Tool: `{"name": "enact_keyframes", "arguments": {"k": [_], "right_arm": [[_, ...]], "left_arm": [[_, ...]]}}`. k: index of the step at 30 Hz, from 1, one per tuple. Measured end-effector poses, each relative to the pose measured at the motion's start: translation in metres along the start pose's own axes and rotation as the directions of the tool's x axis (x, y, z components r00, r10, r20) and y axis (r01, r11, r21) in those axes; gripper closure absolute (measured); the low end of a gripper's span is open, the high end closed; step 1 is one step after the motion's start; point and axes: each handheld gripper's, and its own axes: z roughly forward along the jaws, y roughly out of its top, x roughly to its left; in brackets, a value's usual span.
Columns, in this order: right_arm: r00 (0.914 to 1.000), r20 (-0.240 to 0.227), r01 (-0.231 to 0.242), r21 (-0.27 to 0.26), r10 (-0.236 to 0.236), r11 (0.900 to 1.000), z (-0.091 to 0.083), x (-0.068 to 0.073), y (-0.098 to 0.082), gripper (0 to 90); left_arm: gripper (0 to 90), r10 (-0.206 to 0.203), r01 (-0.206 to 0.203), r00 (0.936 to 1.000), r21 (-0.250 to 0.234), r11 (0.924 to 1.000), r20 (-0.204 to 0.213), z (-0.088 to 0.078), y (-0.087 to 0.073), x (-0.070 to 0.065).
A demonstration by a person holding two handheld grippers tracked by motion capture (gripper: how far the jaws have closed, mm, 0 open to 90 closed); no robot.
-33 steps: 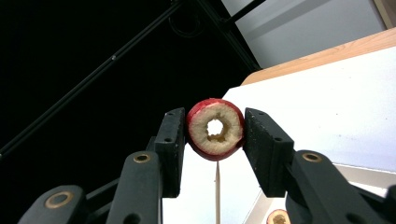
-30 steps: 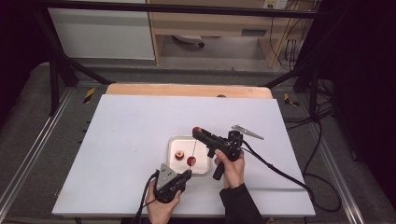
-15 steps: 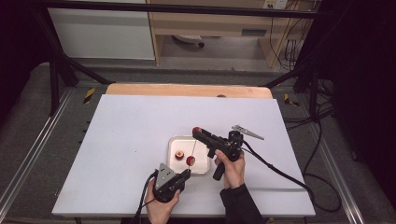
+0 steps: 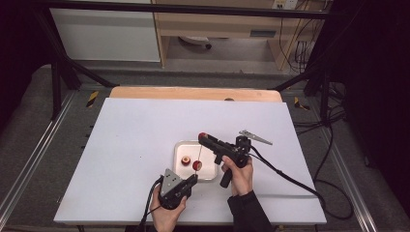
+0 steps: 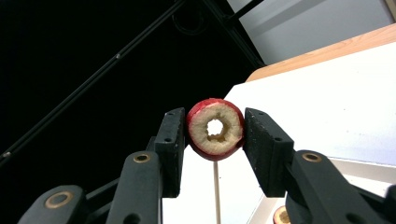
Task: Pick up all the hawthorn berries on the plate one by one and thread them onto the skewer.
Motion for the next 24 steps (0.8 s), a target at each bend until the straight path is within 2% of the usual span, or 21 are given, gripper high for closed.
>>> {"name": "enact_keyframes", "arguments": {"k": [8,9,13,19,22,24], "right_arm": [[0.9999,-0.005,0.016,0.006,-0.016,1.000,-0.002,0.002,-0.001,60.0],[0.9997,-0.003,0.025,0.007,-0.025,1.000,-0.002,0.002,-0.002,60.0],[0.9985,0.003,0.055,0.055,-0.055,0.997,-0.001,0.000,-0.004,60.1],[0.9974,0.005,0.071,0.054,-0.072,0.996,0.000,0.000,-0.007,60.0],[0.9967,0.009,0.080,0.063,-0.081,0.995,-0.001,0.001,-0.010,60.1],[0.9958,0.014,0.089,0.082,-0.091,0.993,-0.001,0.000,-0.014,60.1]], "left_arm": [[88.5,-0.009,0.009,0.9999,0.011,0.9999,0.006,0.002,-0.001,0.000],[88.5,-0.008,0.008,0.9999,0.001,1.0000,0.007,0.001,0.000,0.000],[88.5,-0.016,0.016,0.9999,-0.006,0.9999,0.006,-0.003,0.003,0.001],[88.6,-0.019,0.018,0.9998,0.027,0.9995,0.003,-0.001,0.005,0.003],[88.6,-0.014,0.014,0.9999,0.012,0.9998,0.008,0.000,0.004,0.002],[88.6,-0.010,0.010,0.9999,0.020,0.9997,0.002,-0.001,0.007,0.002]]}}
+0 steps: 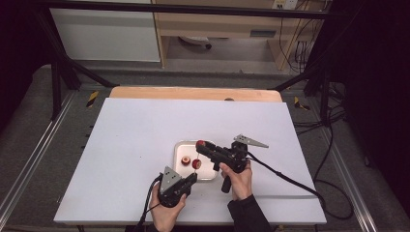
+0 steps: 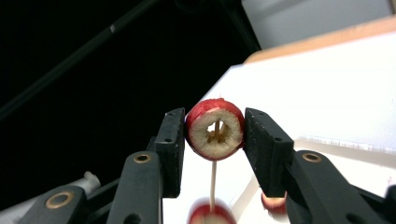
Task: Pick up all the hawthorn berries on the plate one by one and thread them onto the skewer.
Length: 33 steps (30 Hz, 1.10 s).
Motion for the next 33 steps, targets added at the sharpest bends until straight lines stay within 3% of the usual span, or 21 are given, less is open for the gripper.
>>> {"name": "enact_keyframes", "arguments": {"k": [23,26,33], "right_arm": [[0.9987,-0.010,0.051,0.029,-0.051,0.998,-0.005,0.000,-0.005,60.6],[0.9985,-0.017,0.053,0.056,-0.052,0.997,-0.003,0.000,-0.008,60.5],[0.9983,-0.030,0.053,0.067,-0.051,0.996,0.000,0.000,-0.017,60.3]], "left_arm": [[88.8,0.009,-0.010,0.9999,0.030,0.9995,0.014,0.004,-0.002,0.005],[88.8,-0.004,0.004,0.9998,-0.023,0.9997,0.021,0.002,0.001,0.005],[88.8,0.002,-0.002,1.0000,0.015,0.9999,0.008,0.002,0.003,0.007]]}}
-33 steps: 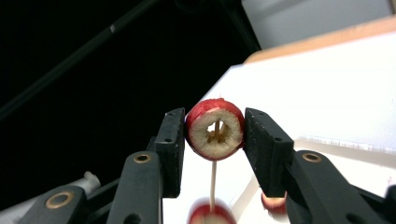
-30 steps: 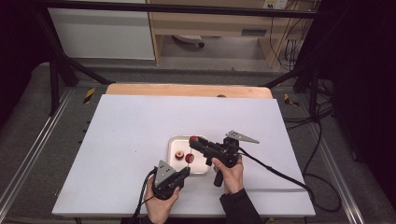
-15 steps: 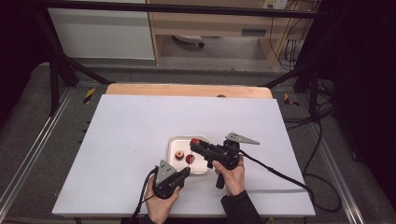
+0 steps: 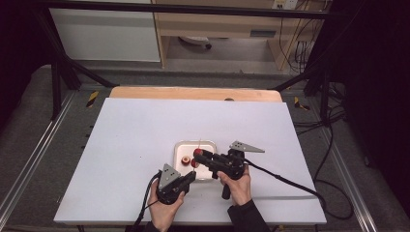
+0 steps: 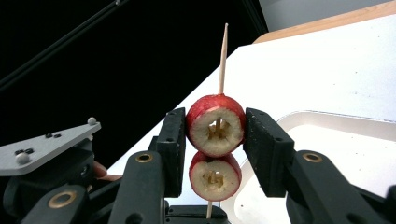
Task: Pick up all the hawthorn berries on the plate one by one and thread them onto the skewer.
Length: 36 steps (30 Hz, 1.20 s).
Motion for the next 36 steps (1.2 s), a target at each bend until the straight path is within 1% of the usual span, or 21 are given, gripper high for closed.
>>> {"name": "enact_keyframes", "arguments": {"k": [2,3,4,5,6,7,8,11,15,18,21,23,26,27,28,29,30,32,33,35,36], "right_arm": [[0.9999,0.010,-0.002,0.005,0.002,1.000,0.000,-0.001,0.000,60.0],[0.9993,0.031,0.021,-0.014,-0.020,1.000,-0.001,0.000,0.002,50.0],[0.9993,0.031,0.021,-0.014,-0.020,1.000,-0.001,0.000,0.002,50.0],[0.9989,0.041,0.025,-0.020,-0.025,0.999,-0.002,0.000,0.003,43.3],[0.9981,0.049,0.038,-0.010,-0.037,0.999,-0.003,-0.002,0.007,35.0],[0.9974,0.058,0.042,-0.002,-0.042,0.999,-0.004,-0.002,0.009,30.1],[0.9974,0.058,0.042,-0.002,-0.042,0.999,-0.004,-0.002,0.009,30.1],[0.9922,0.094,0.079,0.037,-0.082,0.996,-0.007,-0.006,0.014,21.2],[0.9804,0.129,0.135,0.108,-0.149,0.985,-0.010,-0.011,0.018,13.7],[0.9741,0.130,0.167,0.137,-0.185,0.976,-0.012,-0.012,0.021,10.1],[0.9643,0.141,0.197,0.184,-0.224,0.963,-0.016,-0.013,0.023,7.9],[0.9618,0.137,0.206,0.206,-0.237,0.957,-0.017,-0.013,0.025,7.2],[0.9552,0.131,0.226,0.258,-0.265,0.940,-0.018,-0.014,0.027,7.2],[0.9516,0.135,0.230,0.280,-0.276,0.932,-0.018,-0.014,0.028,7.1],[0.9464,0.138,0.240,0.304,-0.292,0.922,-0.018,-0.015,0.029,6.9],[0.9439,0.141,0.242,0.319,-0.299,0.916,-0.018,-0.016,0.029,6.6],[0.9386,0.143,0.251,0.344,-0.314,0.905,-0.017,-0.016,0.030,6.3],[0.9306,0.144,0.263,0.379,-0.337,0.887,-0.015,-0.017,0.030,5.9],[0.9265,0.138,0.271,0.400,-0.350,0.875,-0.012,-0.016,0.030,5.9],[0.9208,0.129,0.283,0.428,-0.368,0.859,-0.009,-0.015,0.029,5.9],[0.9161,0.123,0.292,0.447,-0.382,0.845,-0.006,-0.014,0.029,5.8]], "left_arm": [[88.7,0.007,-0.007,0.9999,-0.006,1.0000,-0.007,0.001,-0.001,0.000],[88.7,0.012,-0.012,0.9999,-0.006,0.9999,-0.011,0.000,0.000,0.001],[88.7,0.017,-0.017,0.9997,-0.006,0.9998,-0.017,0.000,-0.001,0.001],[88.7,0.015,-0.015,0.9997,-0.004,0.9999,-0.021,-0.001,-0.001,0.003],[88.7,0.018,-0.018,0.9995,-0.003,0.9998,-0.025,-0.002,-0.002,0.005],[88.7,0.018,-0.018,0.9994,-0.002,0.9998,-0.028,-0.003,-0.002,0.006],[88.7,0.018,-0.018,0.9993,0.000,0.9998,-0.032,-0.004,-0.003,0.009],[88.6,0.027,-0.026,0.9990,0.011,0.9996,-0.037,-0.007,-0.006,0.013],[88.7,0.035,-0.035,0.9986,0.012,0.9993,-0.038,-0.013,-0.009,0.019],[88.7,0.041,-0.040,0.9984,0.015,0.9991,-0.039,-0.019,-0.009,0.024],[88.6,0.048,-0.048,0.9976,0.014,0.9988,-0.049,-0.026,-0.009,0.030],[88.7,0.053,-0.052,0.9974,0.018,0.9985,-0.050,-0.030,-0.009,0.034],[88.7,0.049,-0.048,0.9973,0.024,0.9985,-0.054,-0.034,-0.009,0.040],[88.6,0.055,-0.053,0.9969,0.032,0.9981,-0.057,-0.037,-0.009,0.043],[88.6,0.047,-0.046,0.9973,0.030,0.9985,-0.056,-0.037,-0.009,0.044],[88.6,0.054,-0.051,0.9968,0.037,0.9980,-0.060,-0.039,-0.009,0.046],[88.6,0.054,-0.052,0.9968,0.040,0.9979,-0.059,-0.040,-0.009,0.047],[88.7,0.062,-0.059,0.9960,0.048,0.9971,-0.064,-0.042,-0.009,0.049],[88.6,0.064,-0.061,0.9957,0.051,0.9969,-0.067,-0.043,-0.010,0.050],[88.6,0.062,-0.058,0.9956,0.060,0.9965,-0.070,-0.045,-0.011,0.053],[88.6,0.063,-0.059,0.9959,0.060,0.9964,-0.065,-0.046,-0.011,0.055]]}}
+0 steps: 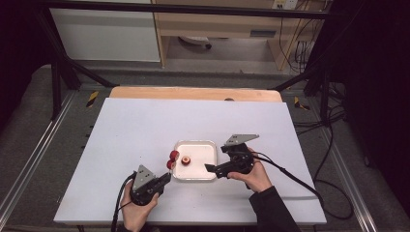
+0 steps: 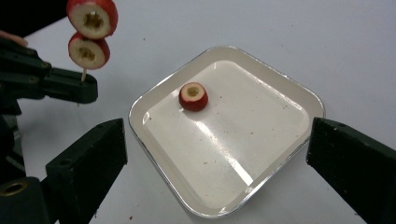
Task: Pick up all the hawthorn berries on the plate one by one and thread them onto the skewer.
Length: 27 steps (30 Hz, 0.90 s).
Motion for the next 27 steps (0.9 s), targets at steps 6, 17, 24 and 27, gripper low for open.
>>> {"name": "enact_keyframes", "arguments": {"k": [6,17,24,27], "right_arm": [[0.9987,-0.006,0.051,0.070,-0.051,0.996,0.012,0.005,0.011,7.0],[0.9923,-0.017,0.123,0.197,-0.122,0.973,0.049,0.015,0.036,9.2],[0.9923,-0.027,0.124,0.247,-0.121,0.961,0.074,0.015,0.048,14.5],[0.9914,-0.026,0.130,0.293,-0.128,0.947,0.083,0.014,0.051,16.7]], "left_arm": [[88.6,-0.013,0.013,0.9998,0.010,0.9999,-0.014,-0.005,-0.006,0.010],[88.6,-0.019,0.020,0.9993,0.037,0.9991,-0.033,-0.011,-0.013,0.023],[88.6,-0.022,0.023,0.9993,0.045,0.9987,-0.030,-0.014,-0.017,0.029],[88.6,-0.029,0.030,0.9992,0.042,0.9986,-0.029,-0.015,-0.017,0.030]]}}
